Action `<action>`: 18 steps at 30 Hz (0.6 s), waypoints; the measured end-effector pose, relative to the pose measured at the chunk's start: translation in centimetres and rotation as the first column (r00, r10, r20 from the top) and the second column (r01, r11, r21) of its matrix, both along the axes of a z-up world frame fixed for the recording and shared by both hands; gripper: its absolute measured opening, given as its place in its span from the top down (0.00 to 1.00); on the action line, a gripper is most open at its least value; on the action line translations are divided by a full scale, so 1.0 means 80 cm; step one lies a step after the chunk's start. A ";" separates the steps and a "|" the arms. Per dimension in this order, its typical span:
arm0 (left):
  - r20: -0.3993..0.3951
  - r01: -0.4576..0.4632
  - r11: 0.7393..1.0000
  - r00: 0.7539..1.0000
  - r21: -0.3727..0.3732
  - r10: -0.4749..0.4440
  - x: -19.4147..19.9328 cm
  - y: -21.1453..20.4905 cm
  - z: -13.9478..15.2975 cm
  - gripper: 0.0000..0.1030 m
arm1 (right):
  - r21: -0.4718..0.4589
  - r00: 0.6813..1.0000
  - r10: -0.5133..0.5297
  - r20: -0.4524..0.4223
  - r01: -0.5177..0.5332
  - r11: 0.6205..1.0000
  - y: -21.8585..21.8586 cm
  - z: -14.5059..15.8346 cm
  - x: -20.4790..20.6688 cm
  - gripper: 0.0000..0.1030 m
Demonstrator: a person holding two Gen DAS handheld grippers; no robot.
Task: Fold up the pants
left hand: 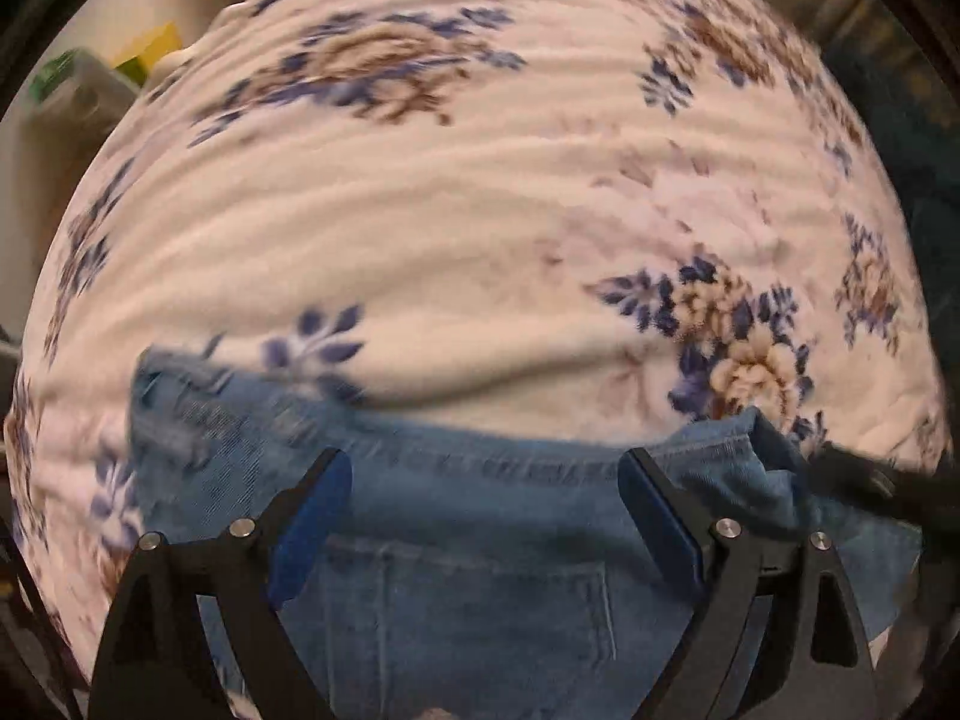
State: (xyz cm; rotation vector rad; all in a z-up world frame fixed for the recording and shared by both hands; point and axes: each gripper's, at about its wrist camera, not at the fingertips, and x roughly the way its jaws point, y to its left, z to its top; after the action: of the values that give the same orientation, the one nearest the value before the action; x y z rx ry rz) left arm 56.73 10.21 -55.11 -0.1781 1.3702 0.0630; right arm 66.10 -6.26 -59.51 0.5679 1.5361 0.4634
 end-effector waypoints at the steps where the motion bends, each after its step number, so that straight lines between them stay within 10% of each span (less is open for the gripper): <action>1: -0.009 0.006 1.000 1.000 0.010 -0.006 0.004 -0.004 -0.006 0.12 | -0.022 0.999 0.032 -0.022 -0.032 0.999 0.008 -0.010 0.007 0.33; 6: -0.038 -0.016 1.000 0.999 0.001 0.016 -0.002 0.004 -0.025 0.12 | 0.018 0.967 0.213 -0.140 -0.213 0.977 0.047 -0.038 0.014 0.68; 11: -0.019 -0.051 0.999 0.999 -0.018 0.051 -0.015 0.018 -0.025 0.12 | 0.038 0.955 0.249 -0.158 -0.246 0.968 0.058 -0.055 0.017 0.65; 14: -0.021 -0.070 0.997 0.997 -0.029 0.070 -0.022 0.026 -0.026 0.12 | 0.093 0.947 0.252 -0.199 -0.238 0.967 0.077 -0.088 0.044 0.41; 18: -0.015 -0.104 0.993 0.995 -0.058 0.103 -0.033 0.039 -0.022 0.12 | 0.184 0.951 0.254 -0.178 -0.221 0.958 0.077 -0.096 0.043 0.46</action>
State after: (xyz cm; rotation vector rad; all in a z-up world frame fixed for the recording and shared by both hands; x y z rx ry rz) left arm 54.11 13.34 -56.89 -0.2987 1.3751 0.1105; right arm 69.50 -0.08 -67.15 0.5692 1.7807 0.7404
